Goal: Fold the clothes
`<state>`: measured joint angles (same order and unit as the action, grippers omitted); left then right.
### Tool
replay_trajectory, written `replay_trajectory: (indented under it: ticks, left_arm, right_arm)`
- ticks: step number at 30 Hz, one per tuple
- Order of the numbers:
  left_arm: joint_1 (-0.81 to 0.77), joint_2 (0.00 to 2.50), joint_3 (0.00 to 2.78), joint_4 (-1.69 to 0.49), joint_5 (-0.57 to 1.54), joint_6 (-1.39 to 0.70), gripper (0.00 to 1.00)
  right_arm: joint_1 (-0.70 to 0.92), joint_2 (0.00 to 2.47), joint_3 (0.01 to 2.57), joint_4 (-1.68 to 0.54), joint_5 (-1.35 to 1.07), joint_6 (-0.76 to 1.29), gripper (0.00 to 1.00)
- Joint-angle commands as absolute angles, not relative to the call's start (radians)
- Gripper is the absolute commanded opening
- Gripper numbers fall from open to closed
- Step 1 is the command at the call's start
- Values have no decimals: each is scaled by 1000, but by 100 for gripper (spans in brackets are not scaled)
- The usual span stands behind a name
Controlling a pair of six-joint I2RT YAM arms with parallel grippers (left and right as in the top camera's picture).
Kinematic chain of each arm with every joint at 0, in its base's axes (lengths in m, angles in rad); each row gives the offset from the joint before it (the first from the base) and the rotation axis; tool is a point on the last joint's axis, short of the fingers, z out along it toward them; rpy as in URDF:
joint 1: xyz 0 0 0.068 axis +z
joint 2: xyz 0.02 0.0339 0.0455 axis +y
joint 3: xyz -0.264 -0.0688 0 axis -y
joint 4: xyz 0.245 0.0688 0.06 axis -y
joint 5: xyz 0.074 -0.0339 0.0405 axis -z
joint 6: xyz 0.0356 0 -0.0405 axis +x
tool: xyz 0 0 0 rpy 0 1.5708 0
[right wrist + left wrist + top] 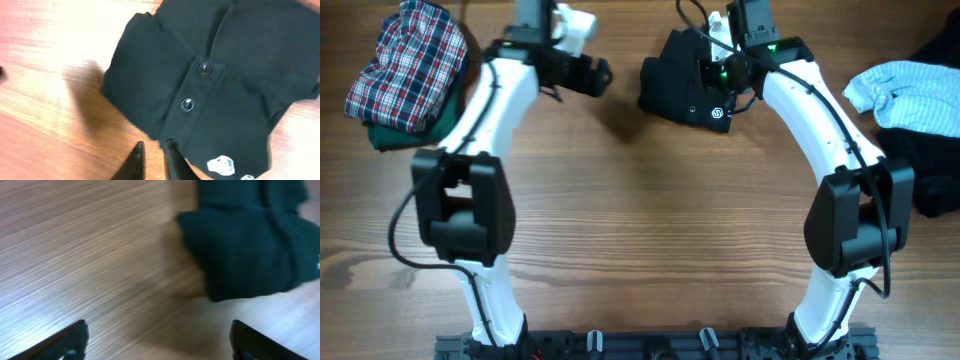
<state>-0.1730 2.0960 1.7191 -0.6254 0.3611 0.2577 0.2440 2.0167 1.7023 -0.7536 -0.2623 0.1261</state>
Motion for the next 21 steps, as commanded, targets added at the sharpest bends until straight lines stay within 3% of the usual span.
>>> replay_trajectory:
  ticks: [1, 5, 9, 21]
  left_arm:
    - [-207, 2072, 1720, -609, 378, 281, 83]
    - [-236, 2091, 1720, -595, 377, 281, 72]
    - [-233, 2108, 1720, -579, 377, 280, 70]
    - [-108, 2107, 1720, -581, 317, 191, 99]
  right_arm:
    - [239, 2024, 1693, -747, -314, 338, 4]
    - [236, 2033, 1671, -731, -277, 493, 4]
    - [227, 2056, 1615, -662, -270, 568, 4]
    - [184, 2177, 1579, -426, -262, 550, 4]
